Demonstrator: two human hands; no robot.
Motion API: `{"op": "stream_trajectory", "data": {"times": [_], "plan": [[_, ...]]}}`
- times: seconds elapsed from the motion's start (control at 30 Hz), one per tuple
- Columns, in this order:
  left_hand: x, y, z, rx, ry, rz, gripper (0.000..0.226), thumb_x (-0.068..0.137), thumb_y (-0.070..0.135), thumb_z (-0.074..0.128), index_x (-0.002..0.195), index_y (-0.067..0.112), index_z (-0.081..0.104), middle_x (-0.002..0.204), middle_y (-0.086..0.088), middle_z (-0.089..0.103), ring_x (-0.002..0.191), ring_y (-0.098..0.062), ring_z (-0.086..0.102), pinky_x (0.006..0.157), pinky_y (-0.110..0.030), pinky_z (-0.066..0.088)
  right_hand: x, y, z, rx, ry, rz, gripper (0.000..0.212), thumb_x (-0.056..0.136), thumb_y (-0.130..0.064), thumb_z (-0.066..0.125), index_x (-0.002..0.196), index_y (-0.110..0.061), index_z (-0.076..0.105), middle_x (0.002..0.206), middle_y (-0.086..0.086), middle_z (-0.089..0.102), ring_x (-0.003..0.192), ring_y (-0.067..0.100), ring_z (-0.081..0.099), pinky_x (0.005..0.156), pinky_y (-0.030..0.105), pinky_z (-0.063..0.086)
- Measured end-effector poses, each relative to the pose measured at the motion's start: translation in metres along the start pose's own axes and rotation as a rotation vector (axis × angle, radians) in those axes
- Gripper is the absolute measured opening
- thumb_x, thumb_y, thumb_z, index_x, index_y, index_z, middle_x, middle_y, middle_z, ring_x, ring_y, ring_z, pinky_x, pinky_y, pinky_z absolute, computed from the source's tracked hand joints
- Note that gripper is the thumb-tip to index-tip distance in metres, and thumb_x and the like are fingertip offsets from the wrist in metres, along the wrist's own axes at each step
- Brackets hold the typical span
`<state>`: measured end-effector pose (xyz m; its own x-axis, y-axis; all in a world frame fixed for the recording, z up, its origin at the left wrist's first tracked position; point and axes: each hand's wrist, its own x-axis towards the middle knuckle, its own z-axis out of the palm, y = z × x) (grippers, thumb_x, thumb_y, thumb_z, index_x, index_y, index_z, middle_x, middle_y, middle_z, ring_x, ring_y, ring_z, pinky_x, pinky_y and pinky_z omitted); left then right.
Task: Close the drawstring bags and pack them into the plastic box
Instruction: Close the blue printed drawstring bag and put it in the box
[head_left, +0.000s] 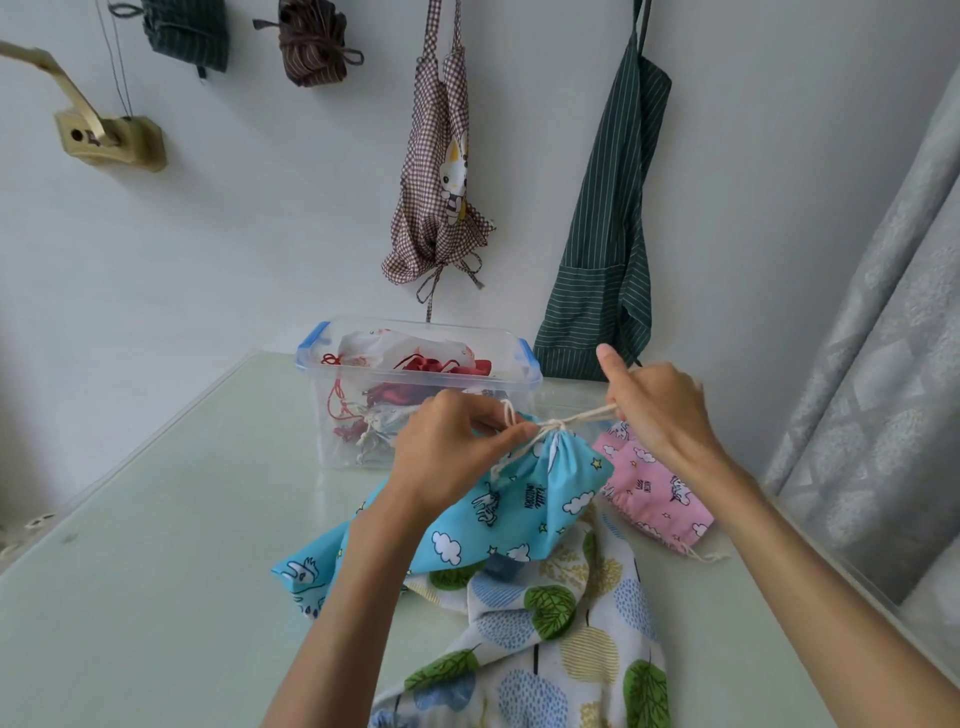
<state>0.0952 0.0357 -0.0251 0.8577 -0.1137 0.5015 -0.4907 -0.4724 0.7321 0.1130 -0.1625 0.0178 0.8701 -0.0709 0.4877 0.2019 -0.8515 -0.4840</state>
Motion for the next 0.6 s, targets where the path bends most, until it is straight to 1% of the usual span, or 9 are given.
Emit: {"op": "stream_trajectory", "data": {"times": [0.07,0.13,0.2,0.27,0.33,0.37,0.43,0.53,0.6], "plan": [[0.002,-0.007,-0.002,0.004,-0.026,-0.023,0.02,0.077,0.043,0.072,0.077,0.024,0.076,0.071,0.015,0.073,0.069,-0.003,0.067,0.072,-0.044,0.056,-0.004,-0.004,-0.003,0.283,-0.132,0.069,0.065,0.096,-0.048,0.038,0.056,-0.001,0.059,0.058,0.004,0.053,0.058,0.017,0.047,0.075,0.032,0.038],[0.004,-0.013,-0.009,0.038,-0.085,-0.064,0.027,0.073,0.05,0.07,0.079,0.024,0.076,0.072,0.012,0.073,0.07,-0.007,0.069,0.072,-0.045,0.057,-0.012,-0.006,-0.003,0.483,-0.363,0.09,0.047,0.092,-0.049,0.044,0.067,-0.013,0.061,0.075,0.0,0.057,0.075,0.015,0.052,0.085,0.032,0.042],[0.0,-0.015,-0.012,0.108,-0.107,-0.094,0.028,0.073,0.052,0.071,0.08,0.026,0.076,0.074,0.014,0.073,0.071,-0.003,0.069,0.072,-0.042,0.058,-0.025,-0.003,0.001,0.484,-0.587,0.068,0.039,0.082,-0.055,0.051,0.095,-0.021,0.063,0.105,-0.003,0.061,0.101,0.012,0.055,0.101,0.038,0.04],[-0.004,-0.012,-0.017,0.192,-0.062,-0.102,0.027,0.072,0.052,0.072,0.082,0.028,0.074,0.079,0.017,0.072,0.073,0.002,0.066,0.073,-0.036,0.058,-0.04,0.0,0.005,0.449,-0.726,0.047,0.055,0.075,-0.054,0.061,0.126,-0.038,0.048,0.134,-0.013,0.047,0.123,0.004,0.044,0.108,0.036,0.033],[-0.009,-0.006,-0.032,0.32,-0.019,-0.109,0.038,0.068,0.056,0.073,0.097,0.031,0.069,0.095,0.018,0.07,0.084,0.002,0.063,0.076,-0.03,0.055,-0.051,0.005,0.01,0.366,-0.769,-0.014,0.083,0.078,-0.049,0.067,0.144,-0.046,0.016,0.149,-0.018,0.021,0.136,0.001,0.021,0.112,0.031,0.022],[-0.011,-0.006,-0.042,0.406,-0.039,-0.118,0.05,0.067,0.059,0.073,0.109,0.033,0.064,0.107,0.018,0.067,0.093,-0.002,0.062,0.08,-0.029,0.053,-0.056,0.007,0.012,0.304,-0.758,-0.062,0.093,0.08,-0.047,0.067,0.146,-0.047,0.001,0.153,-0.019,0.008,0.138,-0.001,0.011,0.113,0.03,0.017],[-0.017,-0.013,-0.063,0.582,-0.245,-0.195,0.08,0.065,0.063,0.071,0.133,0.031,0.045,0.134,0.009,0.054,0.117,-0.013,0.054,0.096,-0.036,0.047,-0.066,0.01,0.015,0.249,-0.72,-0.115,0.104,0.08,-0.047,0.067,0.142,-0.05,-0.016,0.154,-0.021,-0.011,0.14,-0.001,0.0,0.114,0.03,0.011],[-0.033,-0.032,-0.077,0.757,-0.582,-0.4,0.11,0.065,0.067,0.068,0.15,0.025,0.013,0.156,0.002,0.026,0.14,-0.022,0.032,0.115,-0.044,0.027,-0.079,0.007,0.019,0.181,-0.698,-0.159,0.11,0.075,-0.052,0.071,0.135,-0.059,-0.021,0.156,-0.018,-0.014,0.144,0.006,0.0,0.118,0.041,0.014],[-0.044,-0.045,-0.073,0.756,-0.638,-0.471,0.107,0.067,0.069,0.066,0.15,0.025,0.015,0.154,0.002,0.03,0.138,-0.022,0.035,0.114,-0.042,0.029,-0.086,0.0,0.025,-0.012,-0.706,-0.221,0.106,0.076,-0.051,0.069,0.139,-0.057,-0.016,0.158,-0.014,-0.004,0.145,0.014,0.01,0.115,0.043,0.022]]}}
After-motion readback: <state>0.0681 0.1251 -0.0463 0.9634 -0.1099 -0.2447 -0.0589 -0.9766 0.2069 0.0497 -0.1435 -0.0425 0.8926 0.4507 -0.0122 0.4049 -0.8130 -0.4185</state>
